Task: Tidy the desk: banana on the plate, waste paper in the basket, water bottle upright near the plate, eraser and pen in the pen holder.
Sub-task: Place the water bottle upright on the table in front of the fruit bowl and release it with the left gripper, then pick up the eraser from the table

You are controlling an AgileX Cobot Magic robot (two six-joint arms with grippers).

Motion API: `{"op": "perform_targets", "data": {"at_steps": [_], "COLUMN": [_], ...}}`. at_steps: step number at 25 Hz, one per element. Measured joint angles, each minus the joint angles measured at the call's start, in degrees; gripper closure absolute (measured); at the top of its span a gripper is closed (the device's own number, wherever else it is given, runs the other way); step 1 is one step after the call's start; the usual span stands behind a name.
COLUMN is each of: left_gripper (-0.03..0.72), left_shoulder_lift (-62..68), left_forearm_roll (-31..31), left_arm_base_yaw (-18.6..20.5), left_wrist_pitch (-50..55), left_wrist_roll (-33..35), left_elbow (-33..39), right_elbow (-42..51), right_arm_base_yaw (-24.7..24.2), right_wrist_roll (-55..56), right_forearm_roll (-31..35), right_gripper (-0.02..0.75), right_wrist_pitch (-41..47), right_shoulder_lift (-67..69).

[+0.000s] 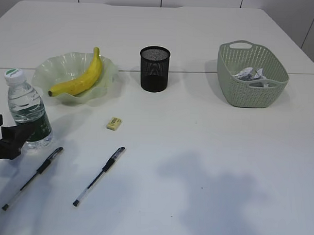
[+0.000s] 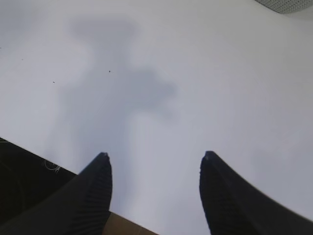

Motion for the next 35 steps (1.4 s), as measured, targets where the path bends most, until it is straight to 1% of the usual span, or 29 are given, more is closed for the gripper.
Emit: {"op": "perform_targets", "data": {"at_steps": [12, 17, 23, 28, 35], "left_gripper": [0.097, 0.097, 0.098, 0.098, 0.099], "left_shoulder_lift": [-9.1, -14.7, -22.3, -28.9, -38.5], "left_forearm_roll": [0.0, 2.1, 3.0, 3.7, 7.0], "left_arm_base_yaw": [0.0, 0.0, 0.0, 0.0, 0.0], "left_wrist_pitch": [0.5, 7.7, 16.5, 21.8, 30.1], "left_wrist_roll": [-5.5, -8.9, -12.8, -15.4, -19.3], "left_elbow": [5.9, 6.1, 6.4, 6.4, 5.1], "right_elbow": [0.0, 0.0, 0.0, 0.0, 0.0], "right_arm_base_yaw": [0.0, 0.0, 0.0, 0.0, 0.0], "right_wrist_roll": [0.0, 0.0, 0.0, 0.0, -0.2], "right_forearm_roll": [0.0, 0.0, 0.0, 0.0, 0.2], "right_gripper": [0.31, 0.31, 0.31, 0.31, 0.31], "right_wrist_pitch": [0.0, 0.7, 1.8, 3.0, 3.2], "right_shoulder_lift": [0.0, 0.0, 0.0, 0.0, -1.5]}}
